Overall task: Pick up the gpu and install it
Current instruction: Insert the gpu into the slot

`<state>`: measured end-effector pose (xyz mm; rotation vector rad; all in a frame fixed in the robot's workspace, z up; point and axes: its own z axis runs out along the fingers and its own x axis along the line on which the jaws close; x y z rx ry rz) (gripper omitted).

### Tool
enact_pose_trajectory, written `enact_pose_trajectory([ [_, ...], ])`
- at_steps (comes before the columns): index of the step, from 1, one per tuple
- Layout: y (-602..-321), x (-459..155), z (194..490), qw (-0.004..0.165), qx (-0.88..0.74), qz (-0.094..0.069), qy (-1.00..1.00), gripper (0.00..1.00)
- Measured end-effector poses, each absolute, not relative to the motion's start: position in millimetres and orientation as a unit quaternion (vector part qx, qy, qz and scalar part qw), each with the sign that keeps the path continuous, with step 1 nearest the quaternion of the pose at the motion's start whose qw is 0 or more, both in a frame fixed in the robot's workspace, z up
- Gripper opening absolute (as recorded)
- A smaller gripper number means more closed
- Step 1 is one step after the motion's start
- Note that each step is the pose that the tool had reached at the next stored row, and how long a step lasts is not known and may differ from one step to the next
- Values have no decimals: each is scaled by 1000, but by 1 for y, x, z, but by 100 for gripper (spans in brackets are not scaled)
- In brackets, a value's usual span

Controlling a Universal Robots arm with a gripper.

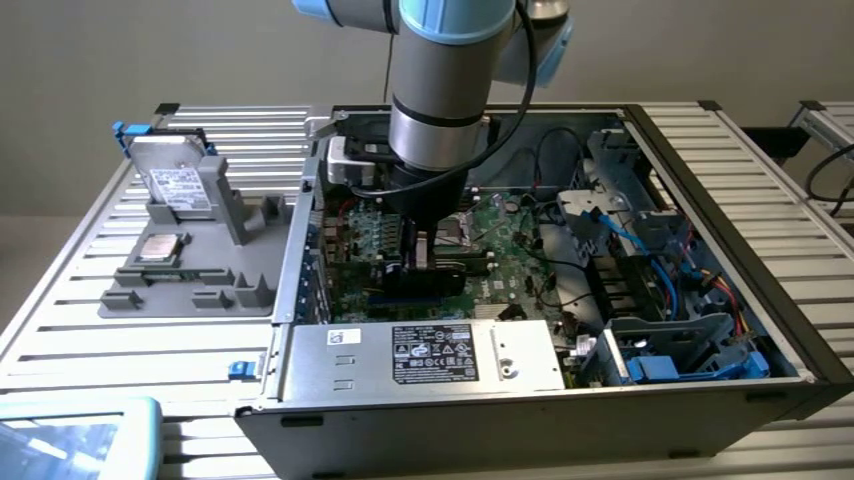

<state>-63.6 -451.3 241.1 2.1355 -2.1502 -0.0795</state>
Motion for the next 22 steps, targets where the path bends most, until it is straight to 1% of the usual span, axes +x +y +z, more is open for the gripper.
enact_pose_trajectory([
  [22, -451, -64, 240, 55, 706, -26, -705, 27],
])
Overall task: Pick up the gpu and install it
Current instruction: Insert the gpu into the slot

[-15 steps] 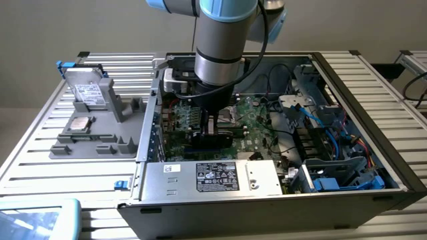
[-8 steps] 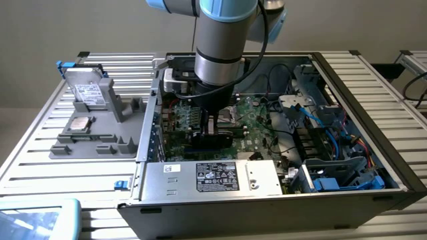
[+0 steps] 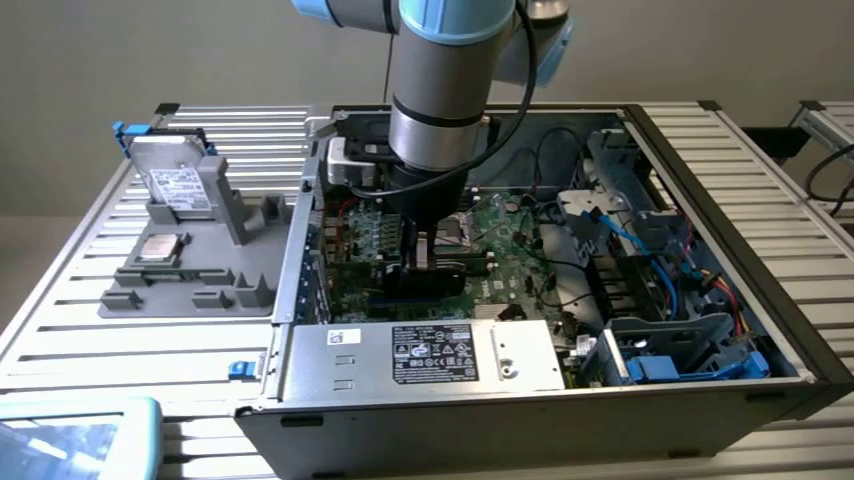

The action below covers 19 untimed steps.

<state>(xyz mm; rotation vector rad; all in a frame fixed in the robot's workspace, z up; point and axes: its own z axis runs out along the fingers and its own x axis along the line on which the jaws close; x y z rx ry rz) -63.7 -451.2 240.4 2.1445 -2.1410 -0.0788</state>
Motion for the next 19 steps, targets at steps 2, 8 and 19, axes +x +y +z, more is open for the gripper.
enact_pose_trajectory([
  [2, -451, -64, 240, 55, 707, -26, -705, 27],
  [8, -451, -66, 240, 55, 709, -26, -703, 27],
  [19, -452, -66, 240, 54, 713, -27, -698, 27],
])
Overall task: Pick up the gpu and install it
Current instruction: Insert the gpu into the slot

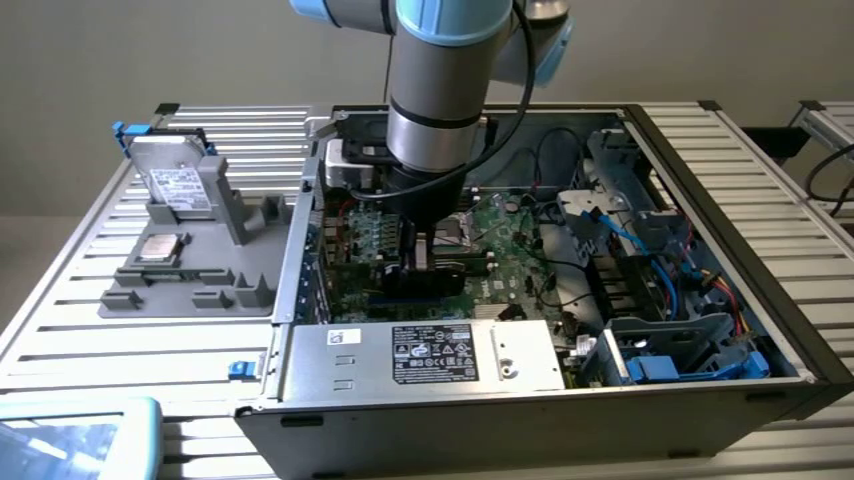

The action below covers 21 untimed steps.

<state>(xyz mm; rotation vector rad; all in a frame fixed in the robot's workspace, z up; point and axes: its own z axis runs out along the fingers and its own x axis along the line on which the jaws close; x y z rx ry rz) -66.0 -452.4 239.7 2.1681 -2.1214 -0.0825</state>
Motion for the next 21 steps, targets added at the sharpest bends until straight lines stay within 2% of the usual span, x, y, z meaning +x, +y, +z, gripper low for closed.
enact_pose_trajectory([
  [21, -453, -66, 238, 53, 716, -28, -695, 27],
])
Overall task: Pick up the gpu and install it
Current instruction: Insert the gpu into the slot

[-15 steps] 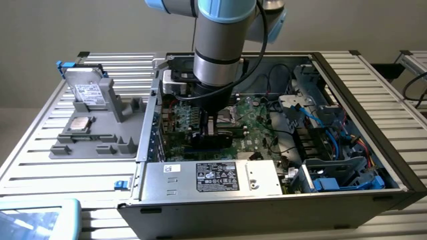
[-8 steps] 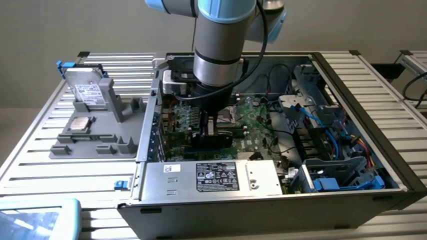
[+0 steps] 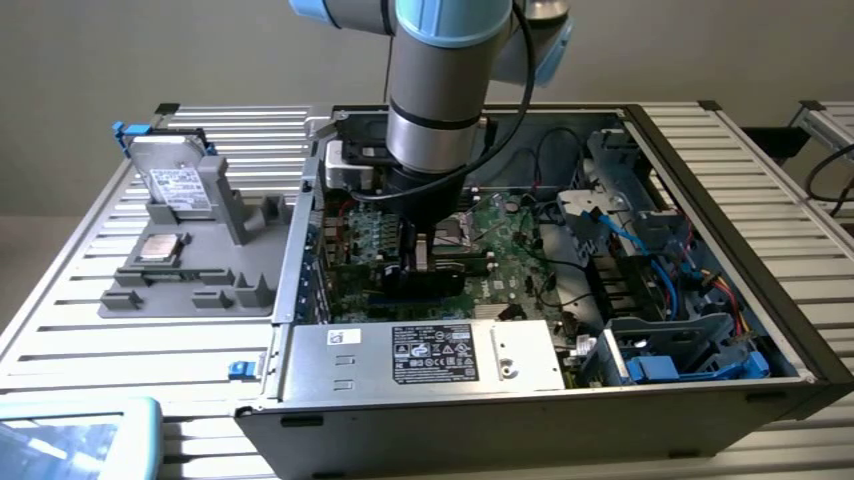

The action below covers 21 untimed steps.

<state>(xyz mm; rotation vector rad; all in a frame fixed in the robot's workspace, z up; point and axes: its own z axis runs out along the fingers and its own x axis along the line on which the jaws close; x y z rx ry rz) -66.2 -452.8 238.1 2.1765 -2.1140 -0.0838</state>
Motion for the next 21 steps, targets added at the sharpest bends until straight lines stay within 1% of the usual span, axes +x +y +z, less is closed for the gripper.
enact_pose_trajectory([
  [21, -453, -67, 237, 53, 716, -27, -696, 27],
])
